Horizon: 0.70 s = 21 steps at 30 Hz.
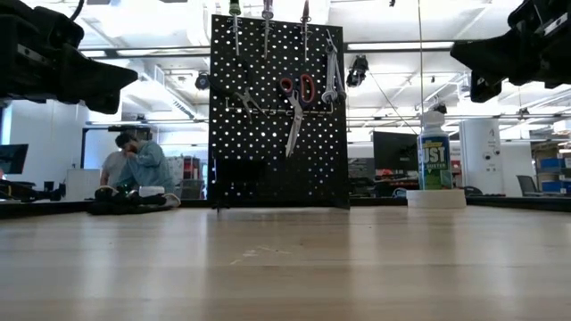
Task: Hang tools onto peg board
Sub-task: Return to Home Position
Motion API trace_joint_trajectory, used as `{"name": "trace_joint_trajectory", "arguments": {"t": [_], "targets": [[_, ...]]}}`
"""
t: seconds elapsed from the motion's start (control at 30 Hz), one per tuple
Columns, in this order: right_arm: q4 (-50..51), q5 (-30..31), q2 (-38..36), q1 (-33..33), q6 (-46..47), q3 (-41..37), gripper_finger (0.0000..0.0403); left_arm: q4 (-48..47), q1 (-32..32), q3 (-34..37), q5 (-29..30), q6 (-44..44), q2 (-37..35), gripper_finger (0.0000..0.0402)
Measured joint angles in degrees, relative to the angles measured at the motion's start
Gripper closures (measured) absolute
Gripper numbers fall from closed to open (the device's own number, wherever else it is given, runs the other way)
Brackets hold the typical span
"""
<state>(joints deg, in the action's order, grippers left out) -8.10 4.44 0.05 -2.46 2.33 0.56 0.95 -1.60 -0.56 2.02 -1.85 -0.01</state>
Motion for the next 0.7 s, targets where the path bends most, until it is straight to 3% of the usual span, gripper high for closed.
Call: {"name": "trace_joint_trajectory", "arguments": {"t": [0.23, 0.5, 0.7], "targets": [[-3.5, -2.9, 0.0, 0.0, -0.9, 0.0, 0.0403, 0.4, 0.0, 0.1, -0.5, -0.3, 0.0, 0.0401], [0.2, 0.0, 1.0, 0.0, -0.7, 0.0, 0.0403, 0.4, 0.0, 0.1, 0.4, 0.9, 0.0, 0.0401], [3.6, 0.2, 2.6, 0.0, 7.1, 0.0, 0.0403, 0.8, 0.0, 0.1, 2.8, 1.3, 0.6, 0.0401]]}}
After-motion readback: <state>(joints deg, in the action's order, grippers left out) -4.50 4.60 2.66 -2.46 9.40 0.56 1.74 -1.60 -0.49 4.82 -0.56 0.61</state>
